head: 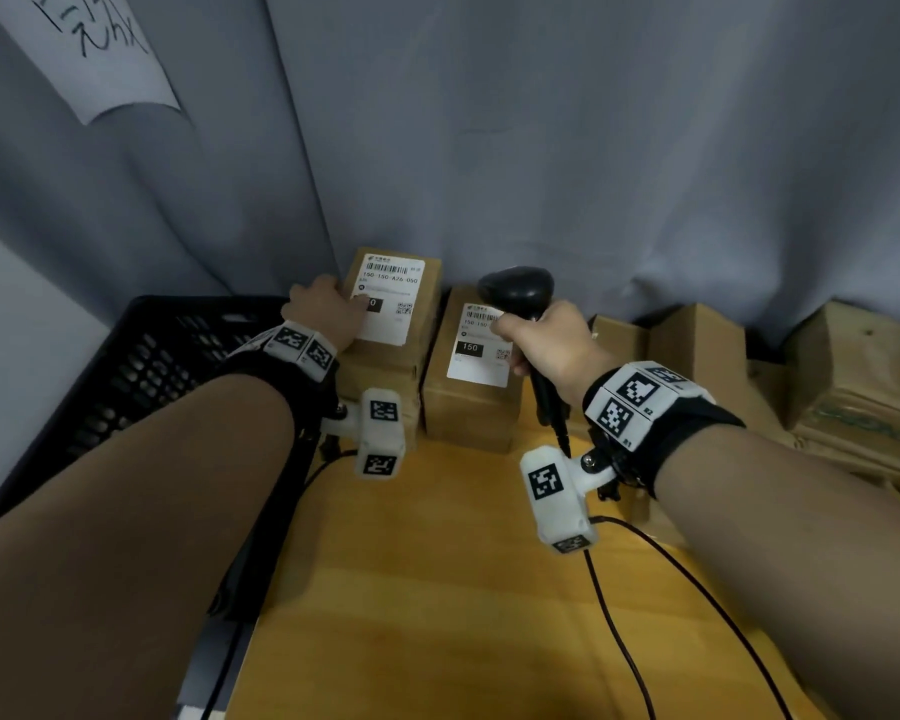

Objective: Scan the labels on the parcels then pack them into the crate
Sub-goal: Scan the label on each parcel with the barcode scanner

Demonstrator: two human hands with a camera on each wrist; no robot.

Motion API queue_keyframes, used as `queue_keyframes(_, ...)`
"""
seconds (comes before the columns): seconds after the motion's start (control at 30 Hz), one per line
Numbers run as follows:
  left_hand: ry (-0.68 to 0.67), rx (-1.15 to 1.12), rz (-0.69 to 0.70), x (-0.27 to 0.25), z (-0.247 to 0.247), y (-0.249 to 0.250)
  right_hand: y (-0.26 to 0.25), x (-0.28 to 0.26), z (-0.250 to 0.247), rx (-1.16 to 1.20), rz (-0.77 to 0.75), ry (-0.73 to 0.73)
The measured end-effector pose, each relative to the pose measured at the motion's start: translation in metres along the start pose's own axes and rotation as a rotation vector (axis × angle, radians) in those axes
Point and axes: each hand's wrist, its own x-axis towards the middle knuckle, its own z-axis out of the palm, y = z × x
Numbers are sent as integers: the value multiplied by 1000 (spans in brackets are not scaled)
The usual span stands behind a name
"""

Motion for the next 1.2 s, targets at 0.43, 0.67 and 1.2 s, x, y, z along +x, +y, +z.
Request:
queue_keyframes(0.43, -141, -116, 244, -91, 43, 84, 55, -58, -103, 76, 70, 166)
queue_keyframes(0.67, -300, -131, 286, -154, 106, 142, 93, -84, -203, 149, 146, 312)
queue_keyframes(1.2, -556, -441, -174, -214, 222, 205, 186, -77, -289, 333, 246, 268)
